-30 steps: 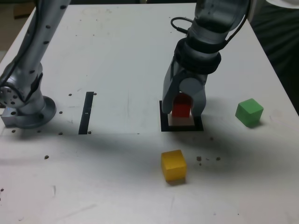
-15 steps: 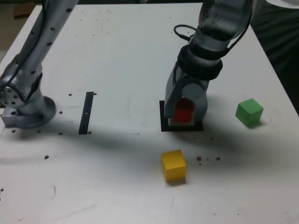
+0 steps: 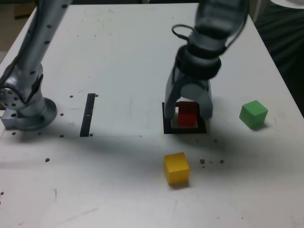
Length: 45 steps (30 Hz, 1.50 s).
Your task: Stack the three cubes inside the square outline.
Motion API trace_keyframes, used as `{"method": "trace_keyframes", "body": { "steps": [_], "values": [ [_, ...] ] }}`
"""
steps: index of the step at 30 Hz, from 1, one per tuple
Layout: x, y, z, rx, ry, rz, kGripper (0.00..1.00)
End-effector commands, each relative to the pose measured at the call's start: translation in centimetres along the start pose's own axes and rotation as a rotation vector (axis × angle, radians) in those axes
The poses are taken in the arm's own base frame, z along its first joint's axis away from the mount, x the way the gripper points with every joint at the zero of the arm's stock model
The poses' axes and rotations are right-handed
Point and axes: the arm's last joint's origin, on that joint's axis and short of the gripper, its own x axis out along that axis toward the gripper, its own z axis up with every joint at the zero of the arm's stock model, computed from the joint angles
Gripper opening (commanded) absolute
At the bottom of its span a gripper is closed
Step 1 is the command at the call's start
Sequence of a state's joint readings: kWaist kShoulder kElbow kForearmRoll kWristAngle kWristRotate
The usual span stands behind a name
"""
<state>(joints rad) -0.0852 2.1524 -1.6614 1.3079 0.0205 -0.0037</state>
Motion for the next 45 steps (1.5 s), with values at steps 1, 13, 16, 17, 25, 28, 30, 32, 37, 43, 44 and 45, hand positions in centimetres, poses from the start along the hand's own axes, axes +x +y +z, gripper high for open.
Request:
{"method": "trace_keyframes", "body": {
  "steps": [1,13,16,17,25,28,30,32,37,43,44,45],
  "values": [
    [-0.8,0.2,-1.3,-0.016,-0.031,0.013,0.99],
    [-4.1,-3.3,-6.0,0.079,-0.114,0.133,0.99],
    [-4.4,-5.1,-6.9,0.134,-0.105,0.144,0.99],
    [-4.4,-5.7,-7.2,0.153,-0.100,0.143,0.99],
    [-4.1,-10.1,-7.4,0.262,-0.090,0.096,0.99],
    [-4.1,-11.3,-7.3,0.249,-0.089,0.074,0.99],
    [-4.1,-11.8,-7.3,0.216,-0.088,0.063,0.99],
    [-4.0,-12.2,-7.2,0.165,-0.084,0.051,0.99],
    [-2.9,-12.7,-6.8,-0.020,-0.035,0.008,0.99],
    [-1.7,-13.5,-5.6,-0.121,0.009,-0.051,0.99],
    [-1.5,-13.6,-5.4,-0.123,0.011,-0.056,0.99],
    [-1.4,-13.6,-5.2,-0.125,0.013,-0.060,0.99]
  ]
}}
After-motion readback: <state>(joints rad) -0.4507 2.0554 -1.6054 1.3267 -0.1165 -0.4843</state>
